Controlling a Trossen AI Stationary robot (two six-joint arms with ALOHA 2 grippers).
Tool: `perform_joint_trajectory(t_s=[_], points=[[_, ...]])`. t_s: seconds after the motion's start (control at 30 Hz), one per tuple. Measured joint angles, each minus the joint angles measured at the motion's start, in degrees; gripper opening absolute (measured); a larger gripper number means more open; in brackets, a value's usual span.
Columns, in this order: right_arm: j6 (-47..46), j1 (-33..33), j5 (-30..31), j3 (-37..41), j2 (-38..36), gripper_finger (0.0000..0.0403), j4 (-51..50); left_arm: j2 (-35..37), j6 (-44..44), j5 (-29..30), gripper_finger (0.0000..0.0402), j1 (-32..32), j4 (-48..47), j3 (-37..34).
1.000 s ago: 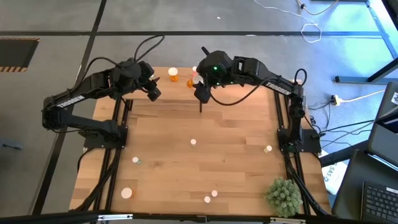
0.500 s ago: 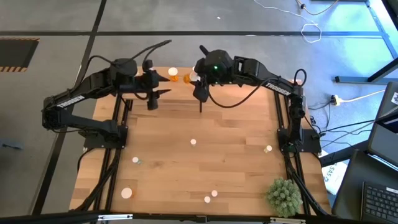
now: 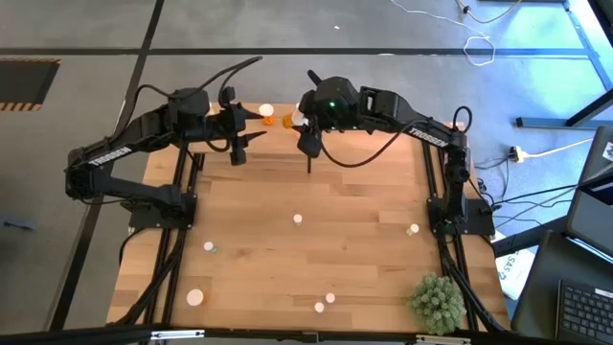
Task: Pick and place medicine bottles onto shelf by color
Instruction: Put the top big orange pill bottle on the shelf aligned with the orange pill bottle on the shelf
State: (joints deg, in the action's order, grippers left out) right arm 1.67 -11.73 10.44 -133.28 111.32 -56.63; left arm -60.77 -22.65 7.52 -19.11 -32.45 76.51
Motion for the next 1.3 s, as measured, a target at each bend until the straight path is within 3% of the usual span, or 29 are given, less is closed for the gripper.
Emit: perform_joint_trajectory(t_s=[0.17, 0.57, 0.83, 1.3], points=[[0.1, -0.1, -1.5, 0.0, 2.7, 0.0222, 3.8, 0.3, 0.0, 1.0, 0.0173, 0.0, -0.3, 0.0], [0.2, -2.9, -6.0, 0.1, 13.0, 0.0222, 3.7, 4.2, 7.7, 1.2, 0.0173, 0.0, -11.2, 0.0], [0.3, -3.5, -6.1, 0.1, 13.8, 0.0223, 3.7, 4.4, 12.1, 1.2, 0.0173, 0.0, -18.5, 0.0], [-0.1, -4.8, -6.1, 4.8, 13.9, 0.0223, 5.4, 4.4, 12.1, 1.2, 0.0173, 0.0, -18.4, 0.0]])
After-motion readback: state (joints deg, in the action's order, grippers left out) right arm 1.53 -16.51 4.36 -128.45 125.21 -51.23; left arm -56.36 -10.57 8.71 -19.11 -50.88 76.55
